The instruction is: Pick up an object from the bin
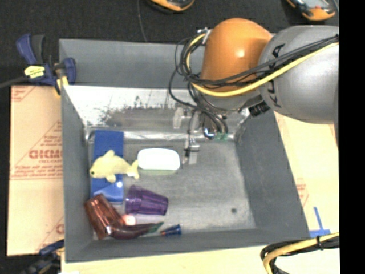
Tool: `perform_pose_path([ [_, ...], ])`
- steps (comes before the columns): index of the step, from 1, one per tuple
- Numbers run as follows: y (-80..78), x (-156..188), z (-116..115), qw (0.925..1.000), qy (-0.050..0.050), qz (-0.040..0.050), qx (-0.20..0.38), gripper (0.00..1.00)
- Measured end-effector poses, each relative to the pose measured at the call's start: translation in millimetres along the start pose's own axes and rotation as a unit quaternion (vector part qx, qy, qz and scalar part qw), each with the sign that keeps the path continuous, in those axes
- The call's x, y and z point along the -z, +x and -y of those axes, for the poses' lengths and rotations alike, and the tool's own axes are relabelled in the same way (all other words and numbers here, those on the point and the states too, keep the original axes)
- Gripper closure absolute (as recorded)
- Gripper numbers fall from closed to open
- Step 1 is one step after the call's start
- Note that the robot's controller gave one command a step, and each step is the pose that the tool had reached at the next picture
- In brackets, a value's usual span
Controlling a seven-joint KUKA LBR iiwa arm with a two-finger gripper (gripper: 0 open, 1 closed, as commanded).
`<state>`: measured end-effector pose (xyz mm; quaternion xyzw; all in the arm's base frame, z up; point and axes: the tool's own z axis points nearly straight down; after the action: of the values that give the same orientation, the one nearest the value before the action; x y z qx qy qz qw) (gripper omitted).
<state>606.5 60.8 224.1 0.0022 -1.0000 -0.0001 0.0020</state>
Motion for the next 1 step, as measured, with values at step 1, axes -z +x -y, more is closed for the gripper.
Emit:
perform_pose_path([
  [1,-0.9,5.1,0.2,1.0000,0.000,0.0038,-0.001,0.00],
])
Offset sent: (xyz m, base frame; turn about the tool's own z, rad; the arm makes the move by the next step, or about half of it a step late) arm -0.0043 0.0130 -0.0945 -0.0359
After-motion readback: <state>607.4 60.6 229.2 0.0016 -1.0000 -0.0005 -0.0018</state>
